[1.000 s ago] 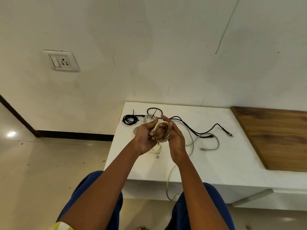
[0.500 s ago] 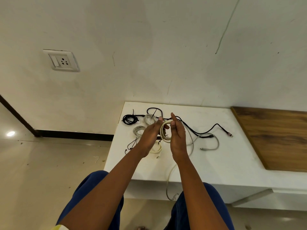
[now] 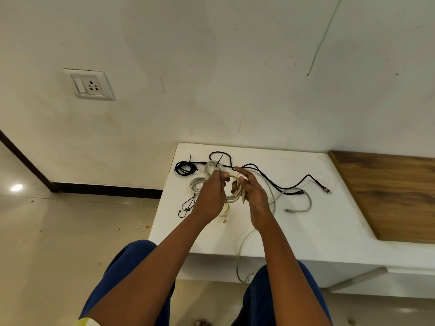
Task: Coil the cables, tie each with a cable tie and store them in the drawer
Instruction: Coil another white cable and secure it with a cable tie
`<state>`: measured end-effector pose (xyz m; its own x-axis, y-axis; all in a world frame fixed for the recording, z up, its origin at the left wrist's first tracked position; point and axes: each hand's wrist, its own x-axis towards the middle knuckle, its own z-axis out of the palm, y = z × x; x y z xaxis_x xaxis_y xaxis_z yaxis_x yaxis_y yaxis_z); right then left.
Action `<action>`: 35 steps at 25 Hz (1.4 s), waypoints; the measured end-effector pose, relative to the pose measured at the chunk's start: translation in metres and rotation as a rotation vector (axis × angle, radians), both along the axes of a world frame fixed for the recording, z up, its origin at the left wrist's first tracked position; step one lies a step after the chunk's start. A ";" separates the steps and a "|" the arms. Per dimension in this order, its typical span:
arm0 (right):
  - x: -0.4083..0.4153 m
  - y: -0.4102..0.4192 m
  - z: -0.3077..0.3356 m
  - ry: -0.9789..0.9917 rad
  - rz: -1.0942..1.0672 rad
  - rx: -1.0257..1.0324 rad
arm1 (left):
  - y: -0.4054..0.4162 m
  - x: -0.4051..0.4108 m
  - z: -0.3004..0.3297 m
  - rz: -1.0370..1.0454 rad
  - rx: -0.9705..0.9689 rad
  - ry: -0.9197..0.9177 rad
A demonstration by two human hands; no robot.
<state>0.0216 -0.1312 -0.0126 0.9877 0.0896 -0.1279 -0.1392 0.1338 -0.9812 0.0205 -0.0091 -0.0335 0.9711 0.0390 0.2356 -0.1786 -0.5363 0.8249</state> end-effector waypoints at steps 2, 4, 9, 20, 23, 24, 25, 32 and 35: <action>0.000 -0.003 0.001 0.033 0.035 0.059 | 0.001 0.001 -0.001 -0.003 0.034 -0.005; -0.001 -0.001 0.001 0.114 0.088 0.300 | -0.001 -0.001 0.000 0.032 -0.001 -0.008; -0.002 0.005 -0.005 0.100 0.099 0.339 | -0.003 -0.008 0.005 0.006 -0.109 0.051; -0.006 0.005 -0.006 0.084 -0.087 0.048 | 0.086 0.001 -0.011 0.260 0.359 0.463; -0.007 0.008 -0.005 0.090 -0.074 0.027 | 0.084 -0.004 -0.022 0.226 0.403 0.520; -0.007 0.008 -0.005 0.090 -0.069 0.021 | 0.081 -0.006 -0.026 0.206 0.437 0.519; -0.008 0.009 -0.005 0.091 -0.066 0.019 | 0.079 -0.008 -0.029 0.197 0.459 0.501; -0.012 0.009 -0.005 0.111 -0.063 0.010 | 0.075 -0.017 -0.030 0.168 0.448 0.472; -0.013 0.009 -0.003 0.124 -0.063 0.001 | 0.076 -0.020 -0.027 0.169 0.415 0.510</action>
